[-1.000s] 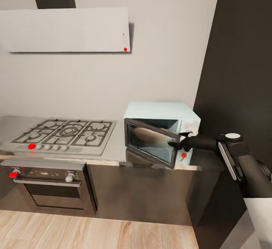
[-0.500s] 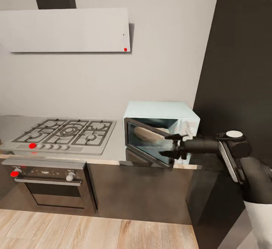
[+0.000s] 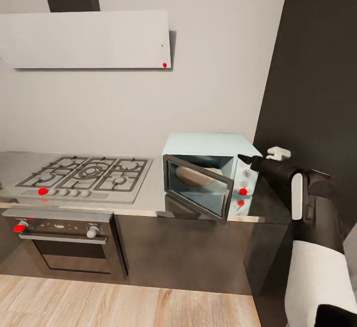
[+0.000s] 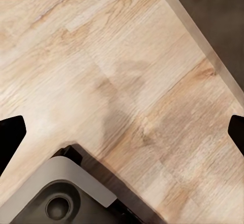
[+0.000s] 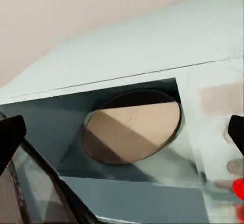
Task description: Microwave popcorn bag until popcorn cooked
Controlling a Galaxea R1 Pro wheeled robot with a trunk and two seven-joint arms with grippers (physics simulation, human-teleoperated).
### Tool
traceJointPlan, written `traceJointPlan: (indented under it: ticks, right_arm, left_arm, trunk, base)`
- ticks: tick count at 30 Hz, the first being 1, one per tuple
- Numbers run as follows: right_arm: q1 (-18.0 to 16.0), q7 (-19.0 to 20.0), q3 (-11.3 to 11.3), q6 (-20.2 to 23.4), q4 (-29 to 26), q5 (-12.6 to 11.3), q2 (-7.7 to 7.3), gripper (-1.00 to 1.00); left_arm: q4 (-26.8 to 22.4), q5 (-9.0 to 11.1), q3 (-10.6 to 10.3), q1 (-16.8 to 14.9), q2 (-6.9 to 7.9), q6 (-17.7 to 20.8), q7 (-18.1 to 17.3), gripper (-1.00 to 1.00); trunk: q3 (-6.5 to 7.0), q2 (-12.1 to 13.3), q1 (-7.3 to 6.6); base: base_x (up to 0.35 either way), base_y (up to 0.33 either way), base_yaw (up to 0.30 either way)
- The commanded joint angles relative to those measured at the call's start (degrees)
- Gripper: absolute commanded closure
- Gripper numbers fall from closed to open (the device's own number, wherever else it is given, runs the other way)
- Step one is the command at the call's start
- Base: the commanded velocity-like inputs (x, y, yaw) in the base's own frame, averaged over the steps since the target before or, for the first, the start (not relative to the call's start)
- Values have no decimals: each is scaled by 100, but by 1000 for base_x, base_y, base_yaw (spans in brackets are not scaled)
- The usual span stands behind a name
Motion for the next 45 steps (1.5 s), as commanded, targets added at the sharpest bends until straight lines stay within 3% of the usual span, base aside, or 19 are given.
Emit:
traceJointPlan:
  ticks: [1,4,6,7,12,20,26,33,39,41,44,45]
  right_arm:
    - [-155,-417,2,37,342,1,11,-100]
    - [-288,-872,47,47,805,23,53,-100]
    - [-322,-1093,225,45,1195,44,74,-100]
    - [-345,-1604,423,41,1614,18,80,-100]
    - [-231,-1772,458,47,1725,18,88,-100]
    - [-188,-1757,433,50,1753,-3,41,-100]
    - [-163,-1752,473,70,1756,11,84,-100]
    - [-77,-1714,1027,156,1754,1,63,-100]
    - [-53,-1693,1170,164,1749,-3,55,-100]
    - [-25,-1447,1284,162,1733,-4,37,-100]
    - [38,-633,1496,164,1708,23,14,-100]
    - [45,-541,1515,164,1703,26,11,-100]
  left_arm:
    - [-4,44,17,-1,-6,42,-11,-100]
    - [6,44,17,-1,-6,-17,-8,-100]
    - [28,47,13,-1,-6,-55,-7,-100]
    - [46,45,9,-4,-6,-75,-10,-100]
    - [50,37,8,-9,-7,-81,-19,-100]
    - [57,36,4,-17,-6,-97,-11,-100]
    - [59,23,-55,-18,-8,-115,-17,-100]
    - [59,27,-37,-18,-6,-116,-17,-100]
    - [59,27,-37,-18,-6,-116,-19,-100]
    - [59,27,-38,-18,-6,-116,-19,-100]
    - [59,27,-36,-18,-6,-116,-18,-100]
    - [59,27,-36,-18,-6,-116,-18,-100]
  trunk:
    - [-6,-6,1]
    - [-6,-6,1]
    - [-6,-6,1]
    - [-6,-6,1]
    - [-6,-6,1]
    - [-6,-6,1]
    - [-6,-6,1]
    - [-6,-6,1]
    - [-6,-6,1]
    - [-6,-6,1]
    - [-6,-6,1]
    - [-6,-6,1]
  base:
    - [0,0,0]
    - [0,0,0]
    - [0,0,0]
    - [0,0,0]
    - [0,0,0]
    - [0,0,0]
    - [0,0,0]
    - [0,0,0]
    - [0,0,0]
    - [0,0,0]
    - [0,0,0]
    - [0,0,0]
